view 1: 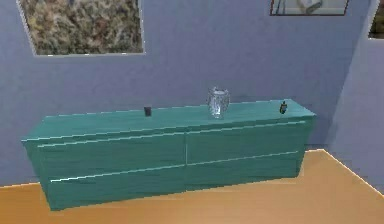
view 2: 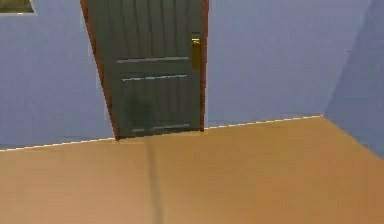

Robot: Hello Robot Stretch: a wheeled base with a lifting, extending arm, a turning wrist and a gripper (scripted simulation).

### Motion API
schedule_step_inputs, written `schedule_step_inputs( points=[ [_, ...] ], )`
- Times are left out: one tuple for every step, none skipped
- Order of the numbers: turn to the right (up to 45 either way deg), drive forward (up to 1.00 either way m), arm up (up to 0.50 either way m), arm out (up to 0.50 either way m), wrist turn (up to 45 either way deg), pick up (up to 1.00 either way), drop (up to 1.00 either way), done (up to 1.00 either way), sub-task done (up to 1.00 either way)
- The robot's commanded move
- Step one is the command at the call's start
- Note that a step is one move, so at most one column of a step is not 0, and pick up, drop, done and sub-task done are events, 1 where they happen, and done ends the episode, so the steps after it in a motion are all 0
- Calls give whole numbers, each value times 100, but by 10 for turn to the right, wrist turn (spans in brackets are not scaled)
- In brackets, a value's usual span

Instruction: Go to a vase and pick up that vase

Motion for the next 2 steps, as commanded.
schedule_step_inputs(
  points=[
    [0,70,0,0,0,0,0,0,0],
    [-450,0,0,0,0,0,0,0,0]
  ],
)
